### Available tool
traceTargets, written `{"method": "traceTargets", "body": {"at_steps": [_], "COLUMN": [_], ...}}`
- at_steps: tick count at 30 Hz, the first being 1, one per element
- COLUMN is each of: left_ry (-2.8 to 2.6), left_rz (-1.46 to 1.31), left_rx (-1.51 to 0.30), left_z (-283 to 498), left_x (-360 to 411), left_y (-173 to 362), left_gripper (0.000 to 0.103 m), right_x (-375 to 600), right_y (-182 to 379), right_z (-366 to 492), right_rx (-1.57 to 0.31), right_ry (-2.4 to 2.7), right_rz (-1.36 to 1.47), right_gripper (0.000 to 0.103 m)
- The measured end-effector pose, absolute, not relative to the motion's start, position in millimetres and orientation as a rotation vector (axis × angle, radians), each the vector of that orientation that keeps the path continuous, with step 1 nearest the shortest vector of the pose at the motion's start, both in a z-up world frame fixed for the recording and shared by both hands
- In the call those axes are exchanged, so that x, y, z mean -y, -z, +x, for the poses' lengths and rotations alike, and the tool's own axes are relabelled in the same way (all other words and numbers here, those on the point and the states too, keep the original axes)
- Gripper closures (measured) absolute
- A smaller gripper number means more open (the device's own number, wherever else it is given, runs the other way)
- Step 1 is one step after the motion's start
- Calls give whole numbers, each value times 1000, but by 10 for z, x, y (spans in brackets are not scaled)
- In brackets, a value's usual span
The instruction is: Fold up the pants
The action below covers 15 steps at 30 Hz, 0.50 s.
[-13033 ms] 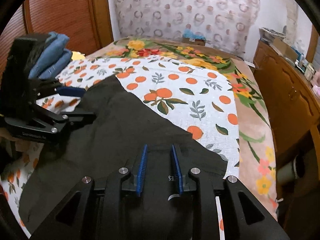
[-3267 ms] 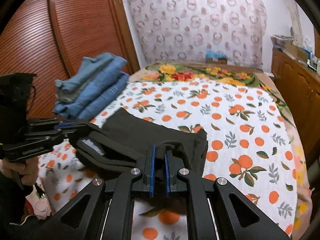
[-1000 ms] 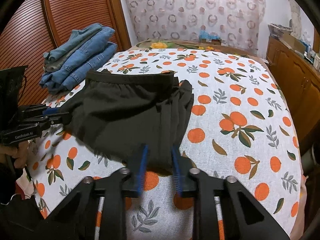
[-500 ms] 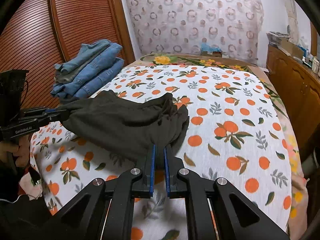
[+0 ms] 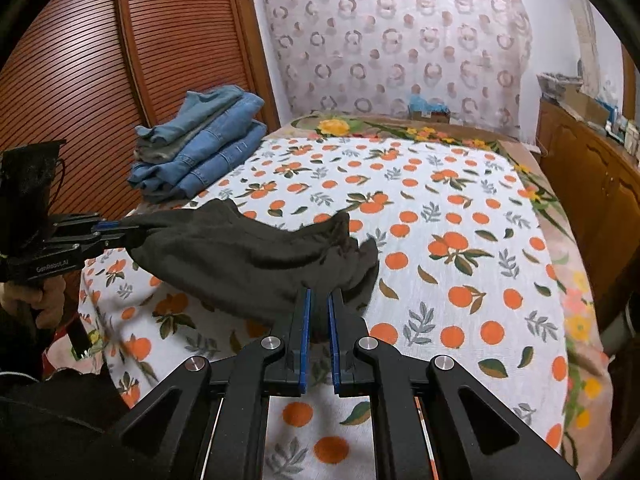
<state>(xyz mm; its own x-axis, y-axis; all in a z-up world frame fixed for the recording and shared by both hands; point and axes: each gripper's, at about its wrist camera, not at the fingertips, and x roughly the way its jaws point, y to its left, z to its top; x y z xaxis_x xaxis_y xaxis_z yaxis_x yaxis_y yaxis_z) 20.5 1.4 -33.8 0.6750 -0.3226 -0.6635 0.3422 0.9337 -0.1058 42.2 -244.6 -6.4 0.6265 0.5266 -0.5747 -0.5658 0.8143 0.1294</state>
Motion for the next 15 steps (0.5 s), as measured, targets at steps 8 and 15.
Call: {"method": "traceTargets", "body": {"at_steps": [8,15], "left_ry": [391,369], "left_rz": [16,20], "left_rx": [-787,-825], "left_z": [114,144], "left_x": [-8,-5], "left_y": [457,599], "left_gripper": [91,89], "right_x": [2520,2507], "right_y": [146,241], "right_z": [260,291], "right_rx": [-665,-704], "right_ry": [-634,-639], "right_rz": [-63,-45], "right_gripper": [95,95]}}
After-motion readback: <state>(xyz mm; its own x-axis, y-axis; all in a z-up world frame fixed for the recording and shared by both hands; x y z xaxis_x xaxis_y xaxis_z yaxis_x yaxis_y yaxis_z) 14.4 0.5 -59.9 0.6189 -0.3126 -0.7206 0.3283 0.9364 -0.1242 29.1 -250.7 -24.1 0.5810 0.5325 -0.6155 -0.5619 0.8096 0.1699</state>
